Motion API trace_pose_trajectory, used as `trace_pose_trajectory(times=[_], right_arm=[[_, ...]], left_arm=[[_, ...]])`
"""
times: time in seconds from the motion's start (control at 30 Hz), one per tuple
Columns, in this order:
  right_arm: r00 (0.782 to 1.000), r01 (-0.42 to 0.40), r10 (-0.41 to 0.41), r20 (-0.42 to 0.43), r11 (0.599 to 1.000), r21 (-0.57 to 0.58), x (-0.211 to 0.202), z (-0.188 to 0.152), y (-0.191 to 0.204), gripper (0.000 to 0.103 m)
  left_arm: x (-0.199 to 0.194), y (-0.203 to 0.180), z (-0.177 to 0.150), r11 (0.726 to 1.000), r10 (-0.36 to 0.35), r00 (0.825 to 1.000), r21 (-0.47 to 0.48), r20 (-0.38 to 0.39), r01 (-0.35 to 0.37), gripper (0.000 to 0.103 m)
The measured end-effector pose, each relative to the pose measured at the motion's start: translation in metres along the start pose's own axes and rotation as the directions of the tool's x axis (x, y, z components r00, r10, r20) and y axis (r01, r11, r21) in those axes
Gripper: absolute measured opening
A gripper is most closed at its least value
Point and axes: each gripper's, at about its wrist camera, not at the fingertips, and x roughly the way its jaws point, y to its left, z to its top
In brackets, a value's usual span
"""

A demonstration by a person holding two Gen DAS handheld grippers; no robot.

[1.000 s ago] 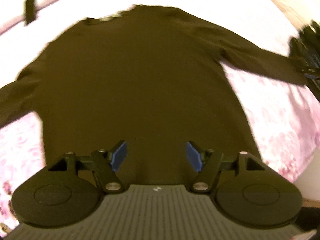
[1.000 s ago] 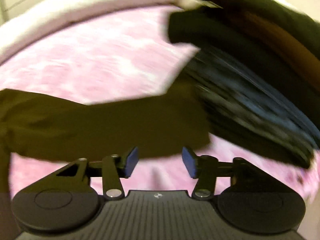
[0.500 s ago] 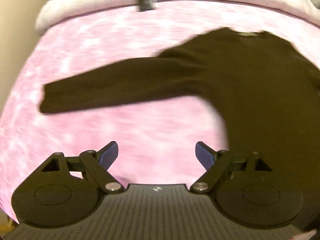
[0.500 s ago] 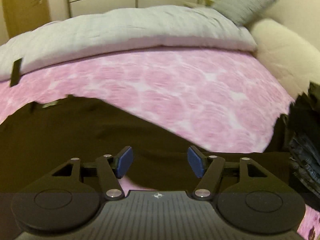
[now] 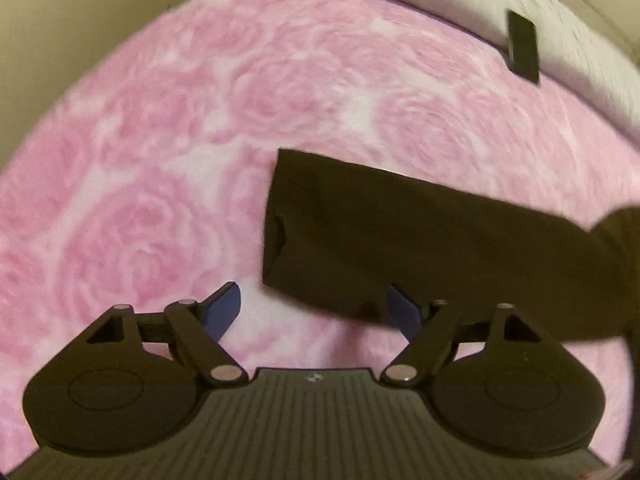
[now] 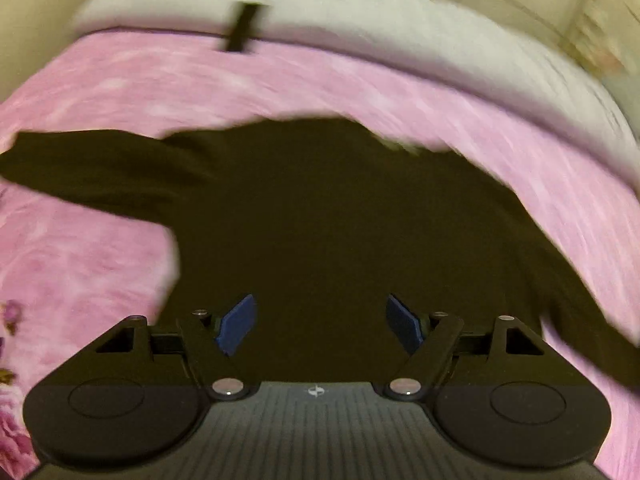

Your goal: Fold clothes

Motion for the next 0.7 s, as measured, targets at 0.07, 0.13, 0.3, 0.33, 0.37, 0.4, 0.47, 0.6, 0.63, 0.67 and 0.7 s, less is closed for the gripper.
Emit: trace_pose_trajectory(times=[0.07,0.13,0.3,0.33,0.37,0.4,0.47,0.6,0.63,0.67,0.7], right_arm=[[0.999,-0.013,0.014,0.031,0.998,-0.053,0.002,0.015,0.023,0.078],[0.999,-0.021,0.023,0.032,0.998,-0.062,0.008,0.027,0.033,0.078],[1.0,-0.014,0.014,0.014,1.0,-0.019,0.011,0.041,0.042,0.078],[1.0,-0.01,0.01,0.015,1.0,-0.018,0.009,0.038,0.041,0.078],[1.0,-0.005,0.005,0.009,1.0,-0.015,0.009,0.036,0.042,0.079],[1.0,0.0,0.0,0.002,1.0,-0.012,0.009,0.034,0.043,0.079],[1.0,0.009,-0.009,-0.012,1.0,-0.006,0.008,0.03,0.044,0.079],[0.999,0.027,-0.026,-0.036,1.0,0.012,0.003,0.022,0.045,0.079],[0.999,0.034,-0.033,-0.039,0.999,0.022,0.0,0.02,0.044,0.079],[0.998,0.043,-0.042,-0.044,0.999,0.032,-0.003,0.018,0.043,0.08],[0.997,0.054,-0.051,-0.049,0.997,0.048,-0.007,0.016,0.04,0.081]], left_arm=[[0.006,0.009,0.0,0.997,-0.047,0.999,-0.053,-0.015,0.047,0.026],[-0.002,0.014,-0.001,0.991,-0.093,0.996,-0.097,-0.003,0.092,0.002],[-0.047,0.015,-0.013,0.988,-0.034,0.999,-0.151,0.018,0.036,0.002],[-0.046,0.016,-0.017,0.987,-0.03,1.0,-0.156,-0.003,0.029,0.002],[-0.043,0.017,-0.02,0.988,-0.028,0.999,-0.152,-0.02,0.025,0.002],[-0.038,0.018,-0.022,0.989,-0.028,0.999,-0.144,-0.034,0.023,0.004],[-0.029,0.021,-0.024,0.991,-0.012,0.998,-0.136,-0.063,0.003,0.007],[-0.022,0.027,-0.029,0.992,0.02,0.993,-0.119,-0.12,-0.034,0.007],[-0.024,0.027,-0.03,0.993,0.03,0.992,-0.107,-0.122,-0.043,0.007],[-0.026,0.028,-0.031,0.994,0.041,0.991,-0.095,-0.124,-0.053,0.007],[-0.03,0.028,-0.031,0.994,0.048,0.991,-0.09,-0.123,-0.059,0.007]])
